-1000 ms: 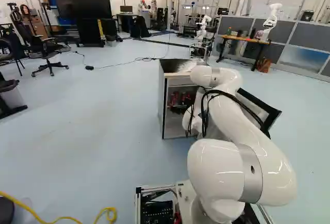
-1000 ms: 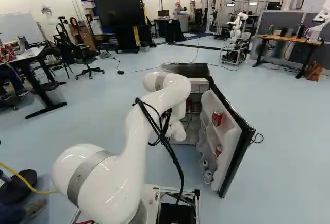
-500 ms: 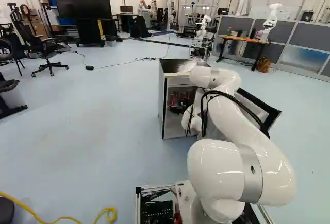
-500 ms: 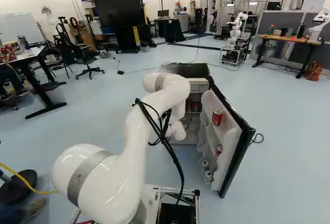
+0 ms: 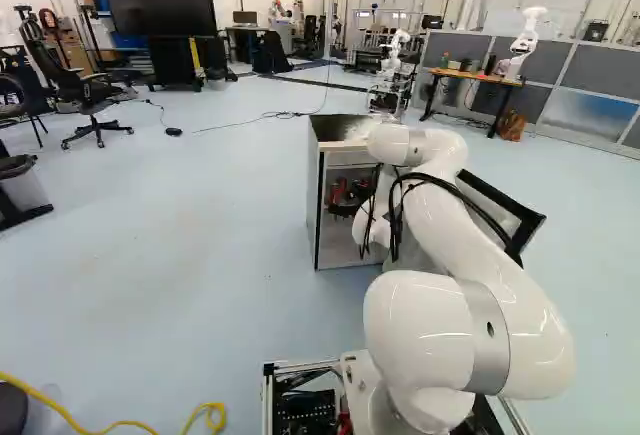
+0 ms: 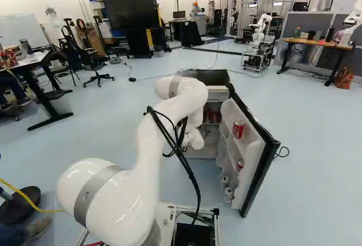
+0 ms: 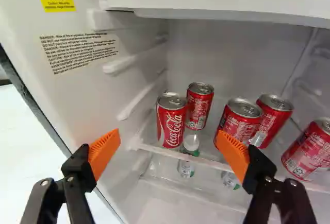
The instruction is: Grab a drink from the fridge
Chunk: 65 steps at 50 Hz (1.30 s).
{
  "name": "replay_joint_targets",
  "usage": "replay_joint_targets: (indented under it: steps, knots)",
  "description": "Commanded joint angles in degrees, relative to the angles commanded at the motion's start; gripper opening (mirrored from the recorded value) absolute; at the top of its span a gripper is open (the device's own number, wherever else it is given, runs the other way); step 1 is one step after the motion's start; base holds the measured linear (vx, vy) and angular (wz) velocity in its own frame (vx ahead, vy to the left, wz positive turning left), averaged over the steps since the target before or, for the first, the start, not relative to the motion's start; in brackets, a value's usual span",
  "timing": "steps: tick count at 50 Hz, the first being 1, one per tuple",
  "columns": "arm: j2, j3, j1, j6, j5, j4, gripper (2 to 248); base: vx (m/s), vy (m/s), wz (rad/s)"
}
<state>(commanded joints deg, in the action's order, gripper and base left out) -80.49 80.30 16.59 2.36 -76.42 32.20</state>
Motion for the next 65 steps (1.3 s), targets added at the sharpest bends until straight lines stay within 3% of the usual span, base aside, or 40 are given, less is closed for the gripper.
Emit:
replay_joint_targets:
  steps: [38,65]
  knots:
    - [-3.7,7.4,-1.3,0.0,5.2,0.0,247,0.0,0.0,0.0]
    - [-4.4,10.4,-1.8,0.0,5.5,0.0,247,0.0,0.0,0.0]
